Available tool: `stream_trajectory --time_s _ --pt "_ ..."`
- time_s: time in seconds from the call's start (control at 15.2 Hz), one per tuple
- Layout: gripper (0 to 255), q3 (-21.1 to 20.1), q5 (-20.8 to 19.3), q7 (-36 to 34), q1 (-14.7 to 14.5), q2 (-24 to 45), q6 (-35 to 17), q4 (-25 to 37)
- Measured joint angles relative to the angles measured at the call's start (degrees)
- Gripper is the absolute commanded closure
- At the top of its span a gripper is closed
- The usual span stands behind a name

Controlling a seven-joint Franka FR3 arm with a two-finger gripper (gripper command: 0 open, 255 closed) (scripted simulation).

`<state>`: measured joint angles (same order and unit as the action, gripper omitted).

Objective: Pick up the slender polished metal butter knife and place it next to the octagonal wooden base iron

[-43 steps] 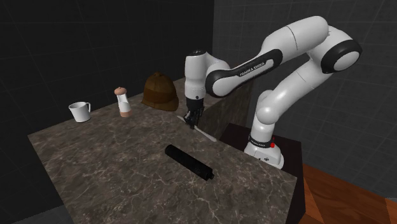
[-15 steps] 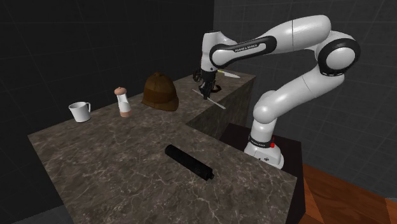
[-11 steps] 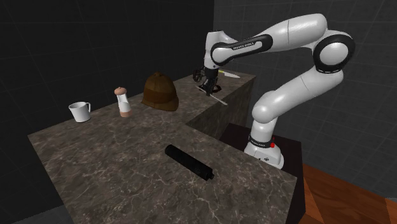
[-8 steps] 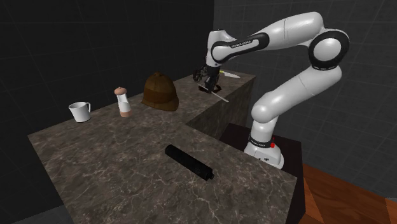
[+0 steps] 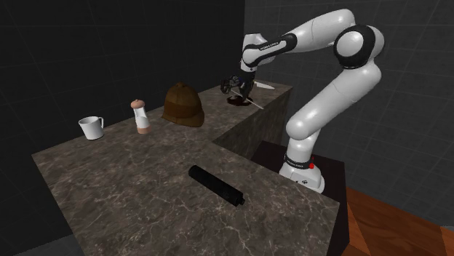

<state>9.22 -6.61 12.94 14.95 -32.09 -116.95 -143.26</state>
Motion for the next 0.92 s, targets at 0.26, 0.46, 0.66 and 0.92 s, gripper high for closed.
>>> stream_trajectory --time_s 0.26,0.46,0.66,0.92 --pt "255 4.39 -0.56 5.3 1.17 6.49 -1.68 5.15" --pt "255 7.79 -0.38 9.8 2.05 10.87 -2.05 9.4" --pt "255 10.79 0.7 14.07 2.57 15.77 -2.24 14.2" --pt "255 14.47 3.48 20.05 3.25 23.25 -2.53 21.24"
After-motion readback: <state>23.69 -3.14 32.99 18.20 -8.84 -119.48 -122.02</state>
